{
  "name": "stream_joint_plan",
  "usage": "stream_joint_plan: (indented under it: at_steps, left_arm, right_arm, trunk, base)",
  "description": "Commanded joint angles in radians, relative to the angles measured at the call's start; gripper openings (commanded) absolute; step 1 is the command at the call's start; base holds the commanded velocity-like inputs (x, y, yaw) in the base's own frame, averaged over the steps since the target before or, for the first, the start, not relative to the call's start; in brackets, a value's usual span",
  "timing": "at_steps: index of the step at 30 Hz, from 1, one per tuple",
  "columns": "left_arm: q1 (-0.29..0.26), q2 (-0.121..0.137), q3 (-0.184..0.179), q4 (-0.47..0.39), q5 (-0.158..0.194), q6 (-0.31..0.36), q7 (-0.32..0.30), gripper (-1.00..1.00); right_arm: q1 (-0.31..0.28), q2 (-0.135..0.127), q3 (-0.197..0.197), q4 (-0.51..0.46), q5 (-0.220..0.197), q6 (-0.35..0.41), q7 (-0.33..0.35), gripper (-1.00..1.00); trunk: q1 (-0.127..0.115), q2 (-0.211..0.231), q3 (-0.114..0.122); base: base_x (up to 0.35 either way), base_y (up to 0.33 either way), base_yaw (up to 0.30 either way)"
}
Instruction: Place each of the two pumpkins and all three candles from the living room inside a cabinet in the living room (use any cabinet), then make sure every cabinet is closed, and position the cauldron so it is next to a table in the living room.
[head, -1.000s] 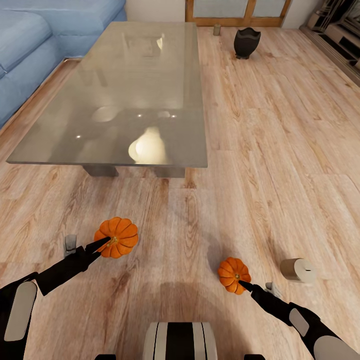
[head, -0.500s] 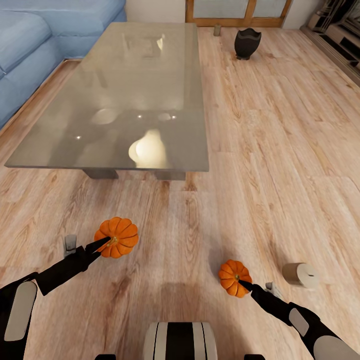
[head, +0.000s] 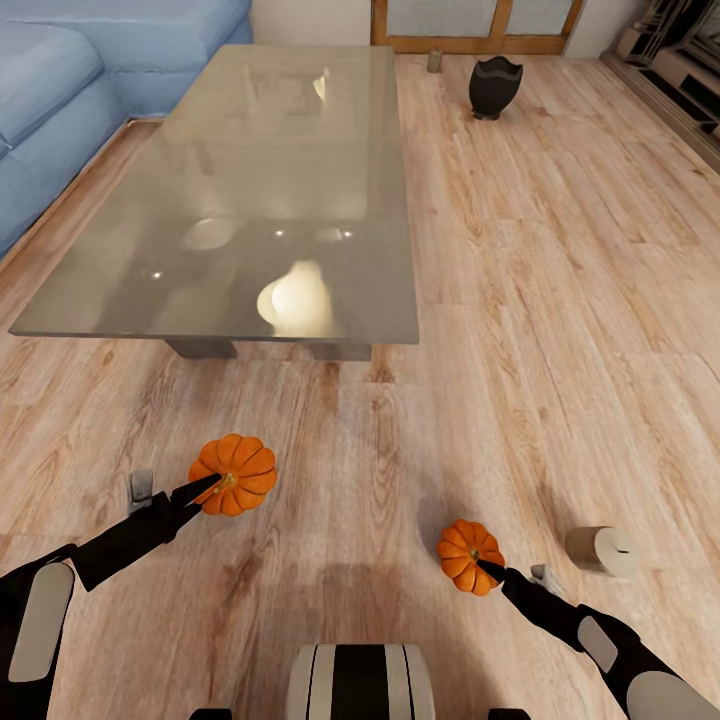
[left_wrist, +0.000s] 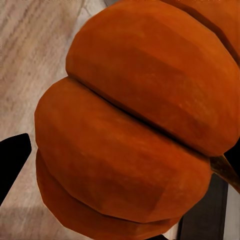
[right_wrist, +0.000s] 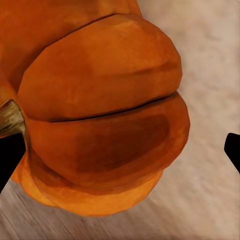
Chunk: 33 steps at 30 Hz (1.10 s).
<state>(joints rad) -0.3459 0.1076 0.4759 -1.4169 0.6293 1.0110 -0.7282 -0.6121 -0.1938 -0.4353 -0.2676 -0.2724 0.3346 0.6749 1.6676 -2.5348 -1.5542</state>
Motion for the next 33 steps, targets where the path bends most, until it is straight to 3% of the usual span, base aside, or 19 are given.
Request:
stream_joint_plan:
  at_steps: [1, 27, 28, 33]
  left_arm:
    - [-0.001, 0.0, 0.001, 0.0, -0.002, 0.004, -0.005, -1.0]
    - [-0.001, 0.0, 0.001, 0.001, -0.007, 0.004, -0.004, -1.0]
    - [-0.001, 0.0, 0.001, 0.001, -0.007, 0.004, -0.004, -1.0]
    - [-0.001, 0.0, 0.001, 0.001, -0.007, 0.004, -0.005, -1.0]
  right_arm:
    - [0.0, 0.0, 0.0, 0.001, 0.002, 0.006, 0.0, 1.0]
    - [-0.002, 0.001, 0.001, 0.001, 0.002, 0.007, 0.0, 1.0]
    - [-0.002, 0.001, 0.001, 0.001, 0.002, 0.006, 0.0, -1.0]
    - [-0.002, 0.001, 0.001, 0.001, 0.002, 0.007, 0.0, -1.0]
  trunk:
    - [0.0, 0.0, -0.001]
    - [0.0, 0.0, -0.001]
    - [0.0, 0.0, -0.001]
    - [0.0, 0.0, -0.001]
  base:
    - [0.0, 0.0, 0.0]
    - [0.081, 0.031, 0.0]
    - [0.039, 0.001, 0.0]
    - [0.016, 0.0, 0.0]
